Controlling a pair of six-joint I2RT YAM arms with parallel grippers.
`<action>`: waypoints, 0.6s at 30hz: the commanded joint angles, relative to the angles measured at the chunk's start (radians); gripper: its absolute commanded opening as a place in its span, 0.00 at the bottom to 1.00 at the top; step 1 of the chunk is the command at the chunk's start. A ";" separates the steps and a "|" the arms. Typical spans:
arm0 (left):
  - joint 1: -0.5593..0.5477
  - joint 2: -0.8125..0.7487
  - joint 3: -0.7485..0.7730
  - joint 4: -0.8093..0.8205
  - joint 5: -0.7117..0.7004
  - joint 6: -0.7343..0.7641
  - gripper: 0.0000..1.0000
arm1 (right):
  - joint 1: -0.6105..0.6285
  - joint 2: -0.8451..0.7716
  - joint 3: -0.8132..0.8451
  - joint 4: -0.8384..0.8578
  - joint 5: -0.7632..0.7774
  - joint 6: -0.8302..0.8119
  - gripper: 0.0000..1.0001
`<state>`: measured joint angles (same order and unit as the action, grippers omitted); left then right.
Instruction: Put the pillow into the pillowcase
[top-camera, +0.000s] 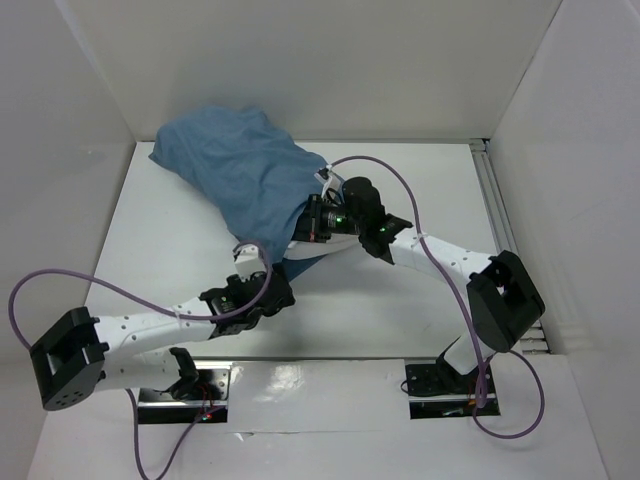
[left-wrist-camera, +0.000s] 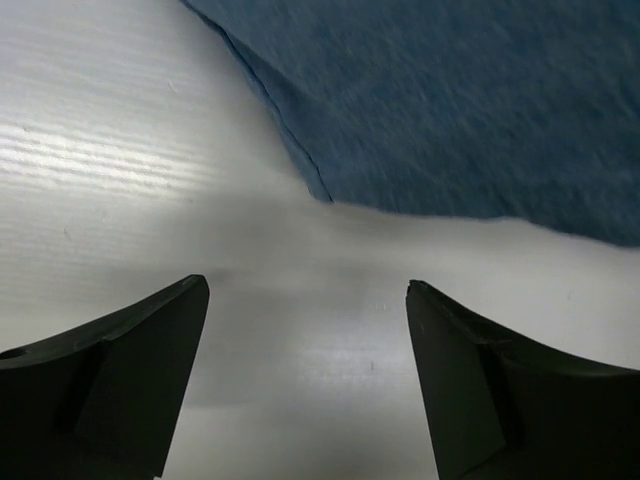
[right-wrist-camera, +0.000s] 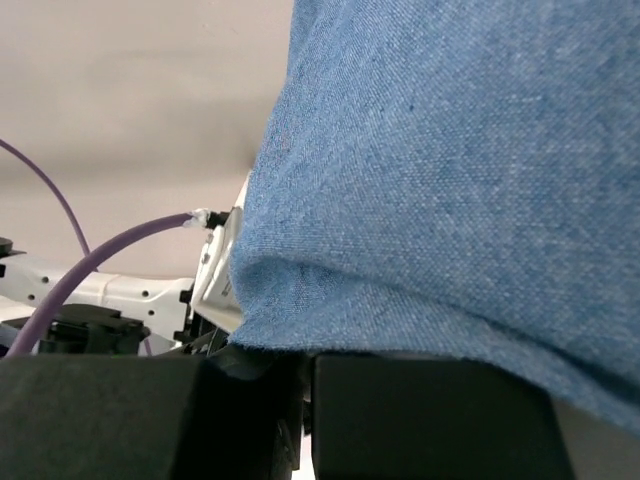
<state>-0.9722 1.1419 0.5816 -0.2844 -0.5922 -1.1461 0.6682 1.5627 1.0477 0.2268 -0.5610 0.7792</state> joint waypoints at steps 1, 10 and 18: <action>-0.005 0.028 -0.049 0.152 -0.175 -0.047 0.92 | -0.002 0.000 0.074 0.037 0.047 -0.037 0.00; 0.029 0.174 -0.025 0.252 -0.282 -0.078 0.88 | -0.002 0.000 0.083 0.017 0.038 -0.047 0.00; 0.038 0.174 -0.039 0.343 -0.330 -0.075 0.80 | -0.002 -0.009 0.083 -0.001 0.029 -0.047 0.00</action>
<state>-0.9432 1.3197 0.5346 -0.0082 -0.8589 -1.1957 0.6682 1.5627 1.0679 0.1783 -0.5625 0.7605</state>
